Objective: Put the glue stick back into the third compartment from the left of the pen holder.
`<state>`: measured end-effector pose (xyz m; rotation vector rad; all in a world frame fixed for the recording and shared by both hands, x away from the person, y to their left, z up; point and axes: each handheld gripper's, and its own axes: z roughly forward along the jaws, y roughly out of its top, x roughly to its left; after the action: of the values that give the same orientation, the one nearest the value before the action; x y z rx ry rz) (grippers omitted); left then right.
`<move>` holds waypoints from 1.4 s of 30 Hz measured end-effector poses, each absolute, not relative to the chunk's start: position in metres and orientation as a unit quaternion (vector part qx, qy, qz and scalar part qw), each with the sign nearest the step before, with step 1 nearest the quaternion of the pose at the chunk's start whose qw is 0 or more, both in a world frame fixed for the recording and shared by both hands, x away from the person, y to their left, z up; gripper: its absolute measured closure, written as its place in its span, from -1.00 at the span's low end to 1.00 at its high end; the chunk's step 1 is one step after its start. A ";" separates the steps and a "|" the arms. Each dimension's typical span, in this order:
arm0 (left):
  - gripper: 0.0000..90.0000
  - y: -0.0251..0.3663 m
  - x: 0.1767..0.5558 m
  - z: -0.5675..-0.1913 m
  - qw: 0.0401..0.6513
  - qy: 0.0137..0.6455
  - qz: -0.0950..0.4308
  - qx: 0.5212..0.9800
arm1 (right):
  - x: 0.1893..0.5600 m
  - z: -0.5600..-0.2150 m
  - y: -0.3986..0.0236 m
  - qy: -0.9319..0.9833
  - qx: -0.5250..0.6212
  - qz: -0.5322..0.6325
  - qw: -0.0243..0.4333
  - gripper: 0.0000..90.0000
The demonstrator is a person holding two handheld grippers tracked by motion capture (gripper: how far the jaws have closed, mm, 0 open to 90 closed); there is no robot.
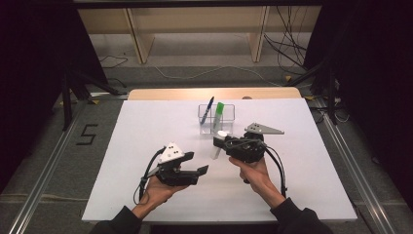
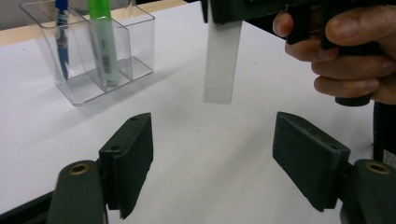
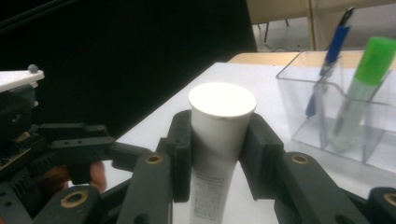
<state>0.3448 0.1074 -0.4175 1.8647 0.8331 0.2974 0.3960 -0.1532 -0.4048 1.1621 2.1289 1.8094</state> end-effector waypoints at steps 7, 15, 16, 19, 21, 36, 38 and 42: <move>-0.43 0.127 0.349 -0.416 0.523 0.349 0.146 0.764 | 0.404 -0.400 -0.161 0.702 0.387 0.592 0.083 0.49; -0.43 0.149 0.353 -0.419 0.514 0.360 0.172 0.760 | 0.418 -0.393 -0.169 0.698 0.397 0.586 0.110 0.49; -0.43 0.151 0.353 -0.420 0.514 0.363 0.173 0.757 | 0.420 -0.392 -0.170 0.699 0.395 0.585 0.117 0.49; -0.43 0.159 0.355 -0.422 0.513 0.369 0.178 0.754 | 0.426 -0.389 -0.175 0.698 0.400 0.581 0.128 0.49; -0.43 0.164 0.355 -0.423 0.512 0.376 0.179 0.751 | 0.431 -0.385 -0.179 0.696 0.404 0.577 0.140 0.49; -0.50 0.171 0.348 -0.427 0.517 0.374 0.183 0.748 | 0.471 -0.375 -0.183 0.684 0.433 0.560 0.176 0.49; -0.50 0.172 0.348 -0.427 0.522 0.379 0.181 0.743 | 0.477 -0.374 -0.181 0.683 0.436 0.557 0.179 0.49; -0.50 0.173 0.347 -0.427 0.519 0.378 0.182 0.745 | 0.486 -0.374 -0.178 0.683 0.441 0.553 0.185 0.49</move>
<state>0.3470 0.1728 -0.4270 1.7874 0.9061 0.4374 0.4857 -0.1776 -0.3744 1.2428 1.9236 1.5579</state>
